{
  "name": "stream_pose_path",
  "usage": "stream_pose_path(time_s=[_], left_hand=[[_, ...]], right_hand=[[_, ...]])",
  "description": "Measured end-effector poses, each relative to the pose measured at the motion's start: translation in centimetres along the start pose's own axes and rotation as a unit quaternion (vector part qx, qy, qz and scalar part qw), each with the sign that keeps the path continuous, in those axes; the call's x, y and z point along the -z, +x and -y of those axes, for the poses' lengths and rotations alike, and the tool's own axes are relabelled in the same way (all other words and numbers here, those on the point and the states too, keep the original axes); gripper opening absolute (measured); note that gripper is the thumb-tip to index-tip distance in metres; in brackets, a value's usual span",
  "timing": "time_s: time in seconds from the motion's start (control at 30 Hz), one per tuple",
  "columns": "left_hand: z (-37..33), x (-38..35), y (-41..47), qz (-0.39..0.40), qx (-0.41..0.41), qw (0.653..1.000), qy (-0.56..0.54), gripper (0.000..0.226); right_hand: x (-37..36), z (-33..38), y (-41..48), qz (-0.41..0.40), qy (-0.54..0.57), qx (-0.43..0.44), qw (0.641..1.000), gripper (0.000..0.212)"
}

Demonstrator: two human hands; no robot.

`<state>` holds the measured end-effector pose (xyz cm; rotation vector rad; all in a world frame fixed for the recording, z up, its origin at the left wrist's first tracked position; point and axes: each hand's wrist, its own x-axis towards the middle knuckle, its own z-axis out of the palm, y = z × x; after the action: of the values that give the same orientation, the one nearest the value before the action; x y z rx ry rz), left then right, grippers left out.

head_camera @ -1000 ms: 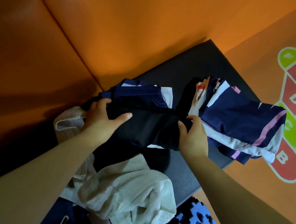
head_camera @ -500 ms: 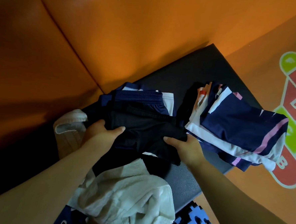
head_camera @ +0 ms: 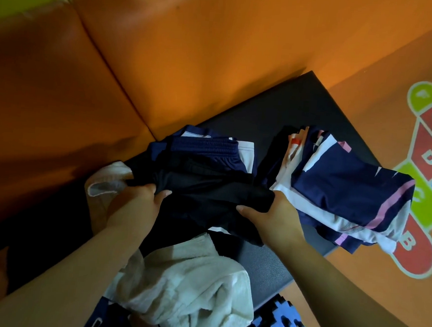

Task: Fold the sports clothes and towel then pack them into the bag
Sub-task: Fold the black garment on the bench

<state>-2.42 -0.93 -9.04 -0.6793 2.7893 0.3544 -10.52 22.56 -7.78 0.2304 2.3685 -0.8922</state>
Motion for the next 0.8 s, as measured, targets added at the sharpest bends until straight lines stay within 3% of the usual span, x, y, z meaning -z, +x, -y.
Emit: stream_pose_path(time_s=[0.1,0.17,0.27,0.43,0.53,0.7,0.8], left_hand=[[0.5,0.5,0.1,0.046,0.105,0.992,-0.055,0.048],[0.9,0.8,0.4,0.107,0.180,0.968,-0.136,0.051],[1.7,0.4,0.4,0.176,0.222,0.927,-0.247,0.041],[1.5,1.2,-0.8,0.214,0.317,0.789,-0.482,0.075],[1.2,2.3,-1.3,0.225,0.340,0.725,-0.556,0.036],[1.2,3.4,-1.7,0.186,0.284,0.702,-0.626,0.019],[1.3,4.3,-1.6,0.115,0.222,0.734,-0.631,0.017]], right_hand=[[0.1,0.0,0.0,0.067,0.120,-0.048,0.989,0.036],[0.4,0.6,-0.3,0.111,0.228,-0.122,0.960,0.026],[0.5,0.9,-0.8,0.167,0.261,-0.177,0.934,0.027],[0.6,0.2,-1.5,0.211,0.277,-0.251,0.903,0.039],[0.8,0.2,-2.0,0.213,0.316,-0.232,0.895,0.039],[0.9,0.9,-2.7,0.201,0.393,-0.143,0.886,0.025],[0.9,1.6,-1.9,0.151,0.397,-0.064,0.903,0.031]])
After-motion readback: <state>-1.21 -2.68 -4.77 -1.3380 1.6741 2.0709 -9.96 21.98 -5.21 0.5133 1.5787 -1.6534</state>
